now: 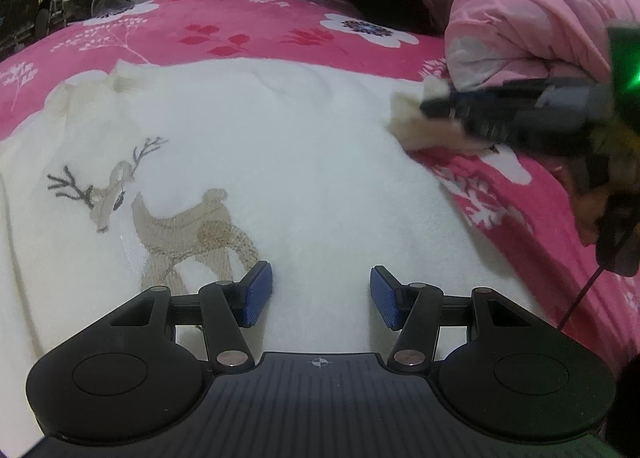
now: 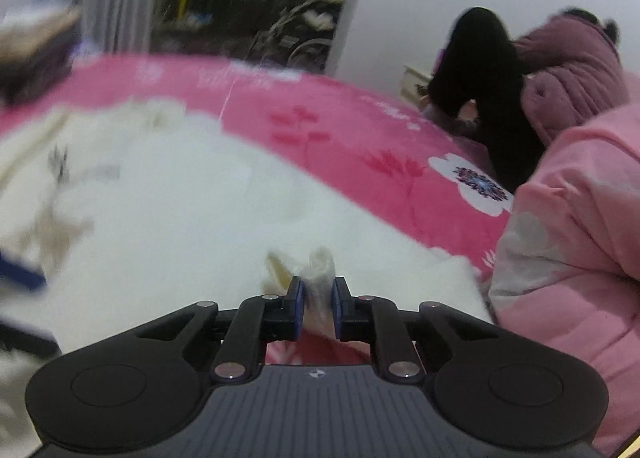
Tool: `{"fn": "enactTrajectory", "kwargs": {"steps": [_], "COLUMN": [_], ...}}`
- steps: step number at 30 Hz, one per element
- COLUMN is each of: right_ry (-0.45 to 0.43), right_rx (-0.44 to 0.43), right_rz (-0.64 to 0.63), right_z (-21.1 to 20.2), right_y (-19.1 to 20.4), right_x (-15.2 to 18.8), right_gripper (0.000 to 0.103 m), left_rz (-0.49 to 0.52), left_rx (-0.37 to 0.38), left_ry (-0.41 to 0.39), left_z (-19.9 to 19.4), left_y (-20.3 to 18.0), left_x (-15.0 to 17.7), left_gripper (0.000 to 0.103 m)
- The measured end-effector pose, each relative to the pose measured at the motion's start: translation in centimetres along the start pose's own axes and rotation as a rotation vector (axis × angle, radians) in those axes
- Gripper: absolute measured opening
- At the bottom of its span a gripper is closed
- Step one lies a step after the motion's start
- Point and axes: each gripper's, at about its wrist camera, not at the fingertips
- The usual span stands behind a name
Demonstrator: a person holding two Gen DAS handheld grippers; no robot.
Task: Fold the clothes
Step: 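Close the right gripper on the other sleeve cuff, then lift the cuff with the right gripper, lay the sleeve across the body, open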
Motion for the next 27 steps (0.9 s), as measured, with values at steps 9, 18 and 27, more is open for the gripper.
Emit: {"fn": "enactTrajectory", "kwargs": {"steps": [9, 18, 27], "right_ry": [-0.200, -0.238, -0.099], "right_rx": [-0.276, -0.780, -0.904], "right_rz": [0.219, 0.089, 0.046], "right_z": [-2.1, -5.6, -7.6], "right_y": [-0.9, 6.7, 8.6], "right_x": [-6.8, -8.3, -3.2], "right_gripper": [0.016, 0.016, 0.016], "left_rz": [-0.150, -0.440, -0.360], "left_rx": [0.057, 0.086, 0.026], "left_ry": [-0.001, -0.025, 0.039], "left_z": [-0.6, -4.2, -6.5], "left_y": [2.1, 8.3, 9.7], "left_x": [0.1, 1.0, 3.3], "left_gripper": [0.055, 0.055, 0.054]}}
Point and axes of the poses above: each gripper's, at about its wrist camera, not at the fingertips, and z roughly the way its jaws point, y to its left, x to its underside, and after that the axes turned 6 degrees about -z, right-handed
